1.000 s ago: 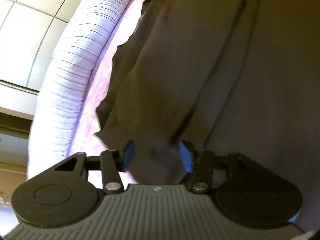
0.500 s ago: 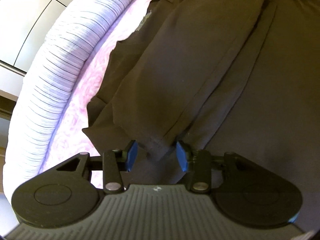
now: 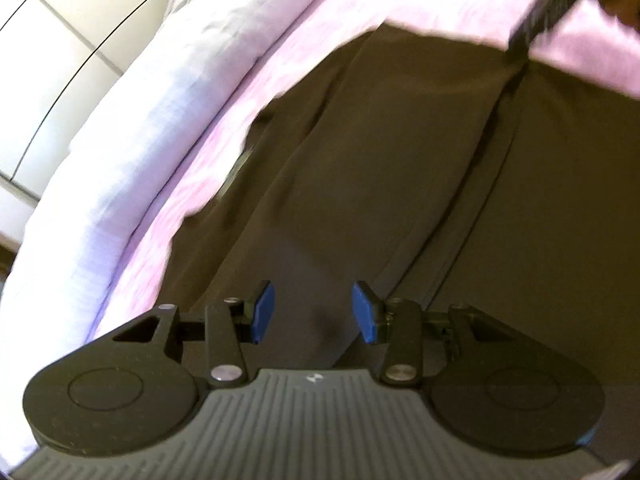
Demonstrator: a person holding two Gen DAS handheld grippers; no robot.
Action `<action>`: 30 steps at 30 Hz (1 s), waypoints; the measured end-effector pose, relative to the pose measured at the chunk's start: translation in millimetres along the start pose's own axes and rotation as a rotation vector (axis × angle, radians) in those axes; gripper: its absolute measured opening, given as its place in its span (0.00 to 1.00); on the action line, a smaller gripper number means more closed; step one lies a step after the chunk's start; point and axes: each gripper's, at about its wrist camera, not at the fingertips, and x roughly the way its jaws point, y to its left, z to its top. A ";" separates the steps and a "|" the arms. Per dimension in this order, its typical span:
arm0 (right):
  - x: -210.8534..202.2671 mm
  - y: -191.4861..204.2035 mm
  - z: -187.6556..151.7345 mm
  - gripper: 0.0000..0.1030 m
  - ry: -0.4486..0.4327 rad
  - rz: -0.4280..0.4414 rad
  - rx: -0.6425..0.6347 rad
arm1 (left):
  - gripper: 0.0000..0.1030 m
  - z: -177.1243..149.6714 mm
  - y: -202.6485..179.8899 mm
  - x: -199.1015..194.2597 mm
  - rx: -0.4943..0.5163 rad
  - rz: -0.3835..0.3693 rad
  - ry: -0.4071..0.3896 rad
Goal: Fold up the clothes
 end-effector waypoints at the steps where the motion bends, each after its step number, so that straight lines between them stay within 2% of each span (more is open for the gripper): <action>1: 3.1 -0.2 -1.8 0.41 0.021 0.005 0.004 | 0.37 8.4 -6.3 0.5 0.002 -0.014 -0.018; 5: -8.1 -8.4 -4.8 0.27 0.052 0.032 0.031 | 0.38 50.8 -40.7 0.0 0.033 -0.093 -0.103; 9: -26.9 -27.8 10.3 0.27 0.019 0.063 0.069 | 0.47 91.8 -78.7 4.5 0.053 -0.152 -0.163; 12: -18.2 -53.7 42.8 0.28 -0.005 0.063 0.060 | 0.53 126.5 -106.0 12.0 0.020 -0.200 -0.176; 14: -7.4 -69.5 65.1 0.30 -0.006 0.071 0.045 | 0.59 149.2 -122.3 19.0 -0.038 -0.209 -0.170; 15: 1.9 -76.8 76.8 0.31 0.004 0.090 0.025 | 0.59 158.5 -124.4 26.4 -0.101 -0.214 -0.152; 17: 20.6 -89.2 98.3 0.40 0.032 0.137 -0.005 | 0.59 171.7 -123.1 47.6 -0.224 -0.211 -0.095; 18: 30.2 -93.9 108.0 0.43 0.048 0.163 -0.016 | 0.55 175.9 -124.2 55.7 -0.273 -0.207 -0.068; 19: 40.0 -97.1 116.6 0.46 0.065 0.192 -0.026 | 0.37 177.2 -125.7 63.6 -0.303 -0.208 -0.051; 20: 49.6 -98.4 124.5 0.46 0.080 0.218 -0.037 | 0.29 178.6 -127.1 71.5 -0.333 -0.209 -0.035; 23: 77.9 -93.4 144.0 0.46 0.117 0.282 -0.066 | 0.20 177.7 -138.2 72.7 -0.351 -0.185 -0.031; 24: 88.1 -92.7 148.8 0.44 0.138 0.294 -0.054 | 0.17 176.7 -142.0 70.6 -0.347 -0.175 -0.035; 25: 96.1 -93.6 153.2 0.02 0.155 0.295 -0.032 | 0.16 175.5 -143.7 69.8 -0.336 -0.171 -0.041; 28: 112.8 -96.5 174.2 0.01 0.133 0.304 0.034 | 0.16 175.0 -146.7 78.0 -0.293 -0.166 -0.061; 30: 123.6 -89.2 175.6 0.01 0.148 0.292 0.002 | 0.16 174.9 -148.1 83.2 -0.280 -0.171 -0.075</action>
